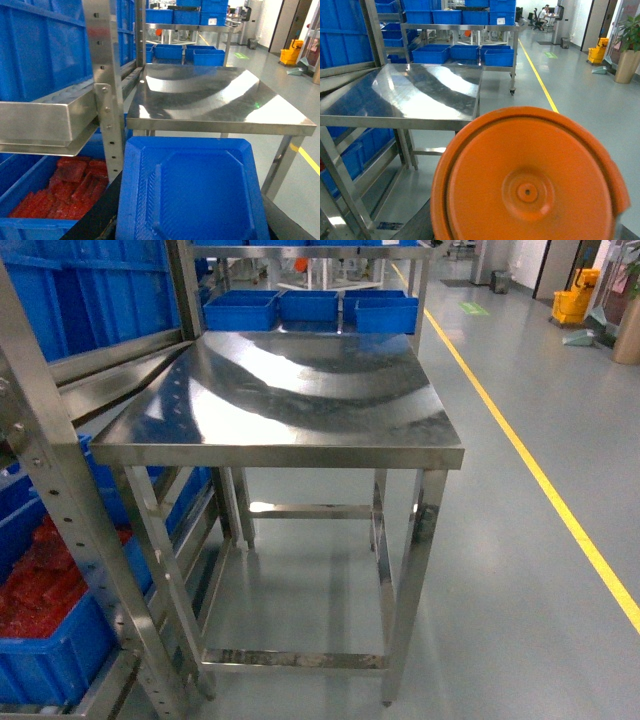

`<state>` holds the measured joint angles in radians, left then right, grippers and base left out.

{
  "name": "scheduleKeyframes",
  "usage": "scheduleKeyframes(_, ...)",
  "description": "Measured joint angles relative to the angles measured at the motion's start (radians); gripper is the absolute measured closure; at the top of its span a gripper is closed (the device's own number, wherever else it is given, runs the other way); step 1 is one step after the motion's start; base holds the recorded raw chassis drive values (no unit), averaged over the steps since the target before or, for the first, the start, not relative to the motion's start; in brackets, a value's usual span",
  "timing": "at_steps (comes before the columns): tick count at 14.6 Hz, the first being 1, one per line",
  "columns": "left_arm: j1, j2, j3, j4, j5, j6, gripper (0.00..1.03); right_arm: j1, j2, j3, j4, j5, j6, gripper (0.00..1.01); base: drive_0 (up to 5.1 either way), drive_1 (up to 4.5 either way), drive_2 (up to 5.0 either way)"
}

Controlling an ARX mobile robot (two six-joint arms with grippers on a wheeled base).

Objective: Sort blue parts and orange caps into right shelf containers

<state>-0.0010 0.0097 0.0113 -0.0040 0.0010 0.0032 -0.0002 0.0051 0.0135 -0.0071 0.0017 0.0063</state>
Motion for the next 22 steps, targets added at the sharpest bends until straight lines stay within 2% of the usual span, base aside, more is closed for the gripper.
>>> scheduleKeyframes(22, 0.000, 0.000, 0.000, -0.003, -0.001, 0.000, 0.61, 0.000, 0.000, 0.000, 0.000, -0.002, 0.000, 0.57, -5.0, 2.39, 2.4)
